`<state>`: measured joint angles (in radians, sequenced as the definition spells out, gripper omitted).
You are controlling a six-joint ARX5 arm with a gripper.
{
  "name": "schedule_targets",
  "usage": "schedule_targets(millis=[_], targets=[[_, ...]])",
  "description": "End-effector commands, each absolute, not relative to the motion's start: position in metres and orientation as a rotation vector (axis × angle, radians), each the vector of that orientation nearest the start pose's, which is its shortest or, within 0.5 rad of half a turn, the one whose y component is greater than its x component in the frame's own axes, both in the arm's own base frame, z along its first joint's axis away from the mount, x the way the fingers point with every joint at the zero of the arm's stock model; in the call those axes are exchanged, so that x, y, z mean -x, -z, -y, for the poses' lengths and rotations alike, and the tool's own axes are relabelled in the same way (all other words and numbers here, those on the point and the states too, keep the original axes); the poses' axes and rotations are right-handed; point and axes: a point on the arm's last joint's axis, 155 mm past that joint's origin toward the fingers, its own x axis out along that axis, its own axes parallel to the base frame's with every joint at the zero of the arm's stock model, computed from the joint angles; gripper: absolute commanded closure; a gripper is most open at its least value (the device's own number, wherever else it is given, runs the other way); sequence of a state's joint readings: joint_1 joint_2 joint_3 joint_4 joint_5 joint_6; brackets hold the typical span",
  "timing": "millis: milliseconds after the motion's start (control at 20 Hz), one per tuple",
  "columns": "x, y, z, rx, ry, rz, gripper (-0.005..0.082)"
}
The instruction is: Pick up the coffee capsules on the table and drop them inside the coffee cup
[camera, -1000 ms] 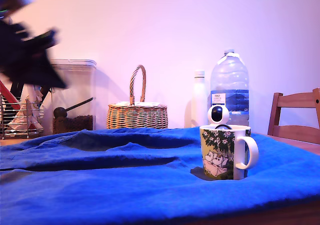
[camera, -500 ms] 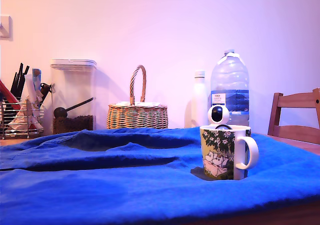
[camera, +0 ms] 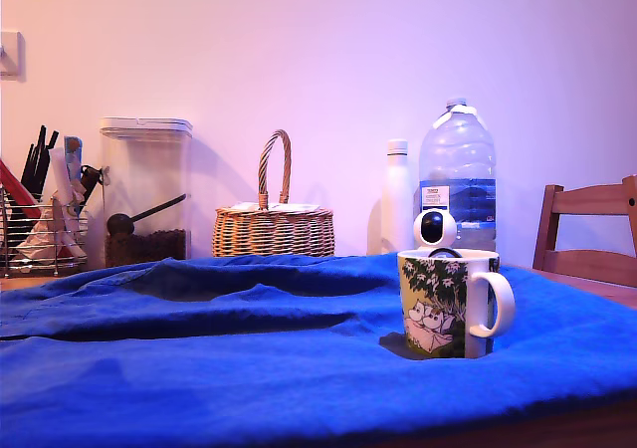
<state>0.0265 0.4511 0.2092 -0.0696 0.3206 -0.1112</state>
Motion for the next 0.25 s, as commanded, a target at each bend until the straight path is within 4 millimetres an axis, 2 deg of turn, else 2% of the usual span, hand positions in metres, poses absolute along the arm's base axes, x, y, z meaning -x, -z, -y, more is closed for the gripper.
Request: schedule_targets(millis=[0,200], targets=[[-0.2614,-0.1382,0.0495,0.181,0.263,-0.33,0.0793],[-0.2517,-0.1425,0.0477,0.183,0.252,-0.313,0.0793]])
